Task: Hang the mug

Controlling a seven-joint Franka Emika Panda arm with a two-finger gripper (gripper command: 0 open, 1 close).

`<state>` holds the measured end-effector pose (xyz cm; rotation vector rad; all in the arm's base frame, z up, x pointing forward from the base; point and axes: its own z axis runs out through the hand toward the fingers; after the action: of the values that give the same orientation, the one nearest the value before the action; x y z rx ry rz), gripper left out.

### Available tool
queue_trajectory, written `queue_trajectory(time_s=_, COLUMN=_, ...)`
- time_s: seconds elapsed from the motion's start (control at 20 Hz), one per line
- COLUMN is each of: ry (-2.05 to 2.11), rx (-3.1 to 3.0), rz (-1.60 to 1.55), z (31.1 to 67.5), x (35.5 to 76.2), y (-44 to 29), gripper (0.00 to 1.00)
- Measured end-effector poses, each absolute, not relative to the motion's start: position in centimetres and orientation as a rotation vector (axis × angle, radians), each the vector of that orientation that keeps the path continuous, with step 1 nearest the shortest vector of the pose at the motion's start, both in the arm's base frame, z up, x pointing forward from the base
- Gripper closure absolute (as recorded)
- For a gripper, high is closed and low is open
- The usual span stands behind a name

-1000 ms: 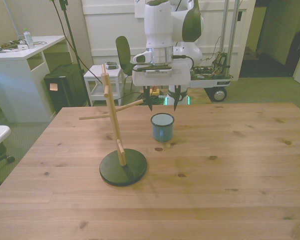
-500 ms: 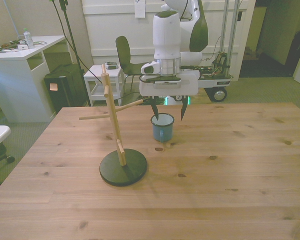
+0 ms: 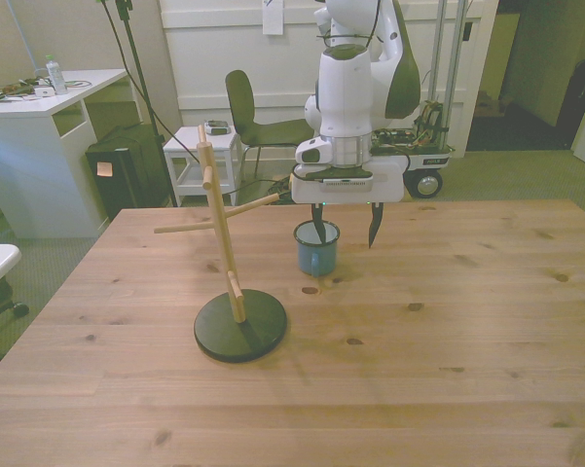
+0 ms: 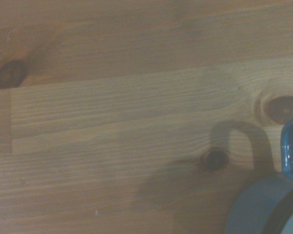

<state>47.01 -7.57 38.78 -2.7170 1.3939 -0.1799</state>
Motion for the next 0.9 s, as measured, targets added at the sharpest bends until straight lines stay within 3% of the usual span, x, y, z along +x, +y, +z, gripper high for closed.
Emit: queue_trajectory(time_s=0.9, ry=1.433, rx=-2.672, rz=-0.201, z=39.1, x=45.2, y=-11.2, gripper=1.00)
